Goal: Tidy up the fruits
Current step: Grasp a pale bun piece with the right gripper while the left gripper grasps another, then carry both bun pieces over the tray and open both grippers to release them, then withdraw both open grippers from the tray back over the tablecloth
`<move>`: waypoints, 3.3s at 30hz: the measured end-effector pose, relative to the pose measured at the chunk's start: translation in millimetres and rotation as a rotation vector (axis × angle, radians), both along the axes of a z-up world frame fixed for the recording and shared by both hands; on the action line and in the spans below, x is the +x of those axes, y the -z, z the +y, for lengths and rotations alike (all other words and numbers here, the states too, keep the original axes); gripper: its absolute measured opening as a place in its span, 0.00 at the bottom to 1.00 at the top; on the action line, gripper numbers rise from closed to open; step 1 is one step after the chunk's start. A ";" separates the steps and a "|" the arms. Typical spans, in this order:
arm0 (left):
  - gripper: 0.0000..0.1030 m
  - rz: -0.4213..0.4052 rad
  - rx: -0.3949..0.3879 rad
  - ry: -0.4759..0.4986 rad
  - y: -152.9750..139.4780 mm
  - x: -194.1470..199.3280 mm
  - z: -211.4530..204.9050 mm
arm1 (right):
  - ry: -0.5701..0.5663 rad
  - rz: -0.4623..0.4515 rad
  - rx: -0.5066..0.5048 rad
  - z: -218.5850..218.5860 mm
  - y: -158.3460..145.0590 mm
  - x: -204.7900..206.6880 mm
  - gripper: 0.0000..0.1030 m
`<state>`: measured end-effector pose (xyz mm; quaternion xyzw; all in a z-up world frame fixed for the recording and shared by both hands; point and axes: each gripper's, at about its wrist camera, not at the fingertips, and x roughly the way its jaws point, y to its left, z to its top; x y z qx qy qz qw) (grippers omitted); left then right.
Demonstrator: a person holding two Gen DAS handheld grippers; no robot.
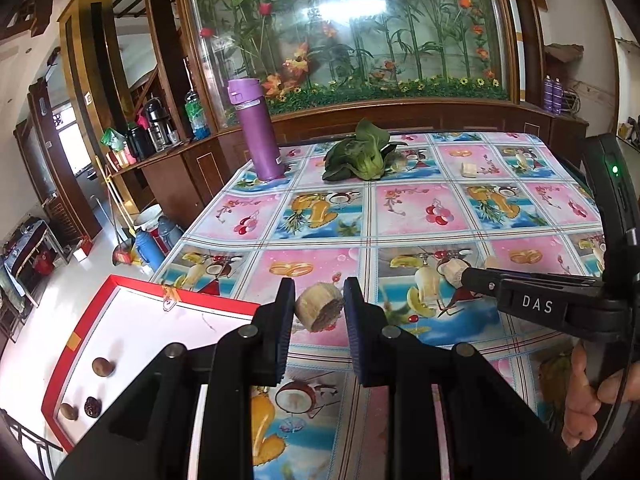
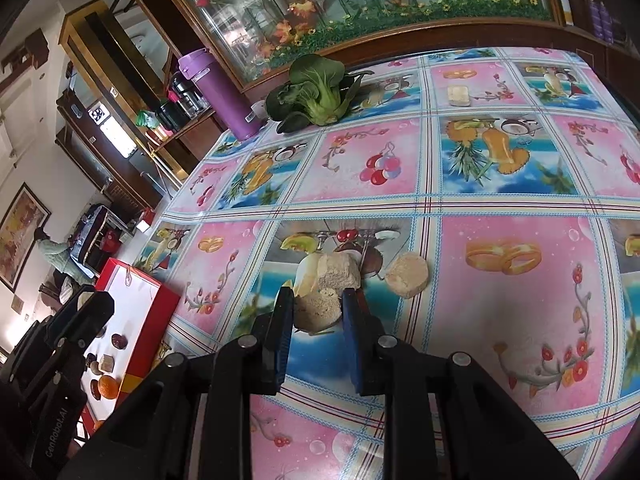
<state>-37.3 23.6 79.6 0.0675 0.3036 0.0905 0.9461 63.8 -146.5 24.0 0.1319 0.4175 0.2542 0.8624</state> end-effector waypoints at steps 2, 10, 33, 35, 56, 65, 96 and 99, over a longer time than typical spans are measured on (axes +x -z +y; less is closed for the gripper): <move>0.26 -0.003 -0.004 -0.004 -1.1 -1.6 3.8 | 0.001 -0.001 -0.007 0.7 0.9 -0.1 0.22; 0.26 -0.004 -0.026 -0.021 -3.6 -11.9 27.4 | -0.012 -0.010 -0.023 8.5 2.5 -4.8 0.22; 0.26 -0.017 -0.080 -0.161 -8.2 -71.7 143.1 | -0.207 -0.052 0.138 144.4 -28.0 -68.2 0.22; 0.26 -0.015 -0.088 -0.171 -7.2 -74.0 150.9 | -0.232 -0.055 0.137 157.5 -30.4 -72.9 0.22; 0.26 0.212 -0.106 -0.242 16.6 -4.1 252.0 | -0.263 -0.046 -0.027 241.1 -9.0 -49.9 0.22; 0.26 0.373 -0.118 -0.255 54.8 41.6 256.2 | -0.304 -0.037 -0.117 254.4 6.9 -53.7 0.22; 0.55 0.159 0.034 -0.063 -16.0 6.0 152.2 | -0.071 -0.213 0.041 64.8 -33.8 -26.9 0.35; 0.55 0.144 -0.011 0.019 -21.8 10.8 118.9 | 0.009 -0.189 0.000 17.4 -25.5 -13.8 0.35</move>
